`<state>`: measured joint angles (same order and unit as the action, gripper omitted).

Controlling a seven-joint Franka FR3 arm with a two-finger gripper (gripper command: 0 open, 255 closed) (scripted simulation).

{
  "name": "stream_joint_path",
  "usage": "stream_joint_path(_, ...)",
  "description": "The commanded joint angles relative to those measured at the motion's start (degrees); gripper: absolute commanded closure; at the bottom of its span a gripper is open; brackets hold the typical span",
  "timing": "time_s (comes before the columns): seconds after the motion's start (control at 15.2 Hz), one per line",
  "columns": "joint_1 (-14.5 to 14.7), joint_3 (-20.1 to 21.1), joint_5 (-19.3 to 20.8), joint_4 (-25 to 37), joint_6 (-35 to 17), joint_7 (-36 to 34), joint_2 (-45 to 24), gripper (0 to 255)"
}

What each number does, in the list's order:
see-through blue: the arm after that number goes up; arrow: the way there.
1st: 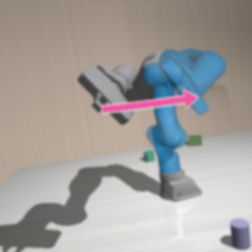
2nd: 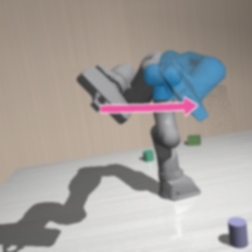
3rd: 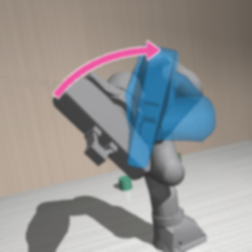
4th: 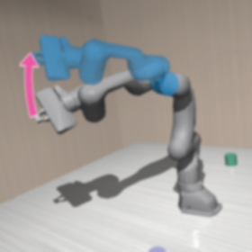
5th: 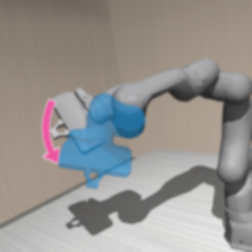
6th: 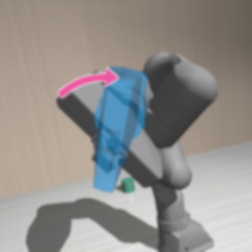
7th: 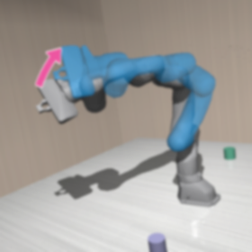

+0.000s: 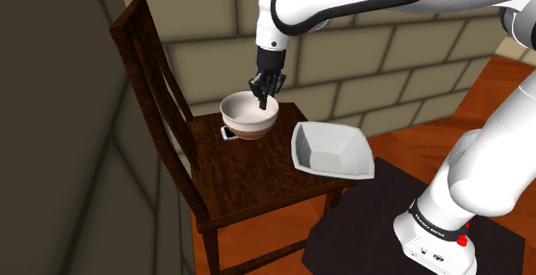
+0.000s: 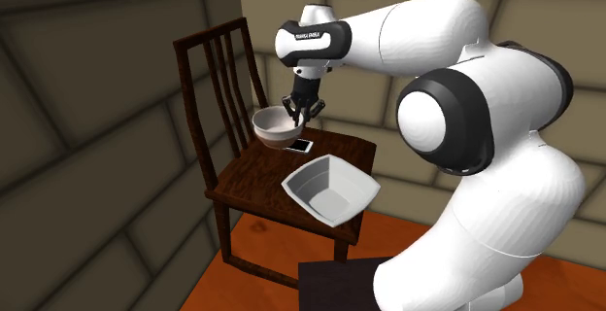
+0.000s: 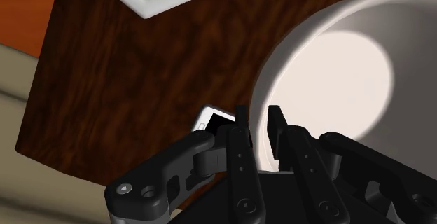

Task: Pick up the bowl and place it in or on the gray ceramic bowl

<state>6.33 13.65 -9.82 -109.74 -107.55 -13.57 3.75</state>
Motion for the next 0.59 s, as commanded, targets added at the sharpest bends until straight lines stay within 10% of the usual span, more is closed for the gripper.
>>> stream_joint_path(0.0,0.0,0.0,0.1,1.5,1.5,-0.3,0.0,255)
stream_joint_path(0.53,-0.4,-0.5,-0.3,4.1,6.4,-0.1,2.3,255)
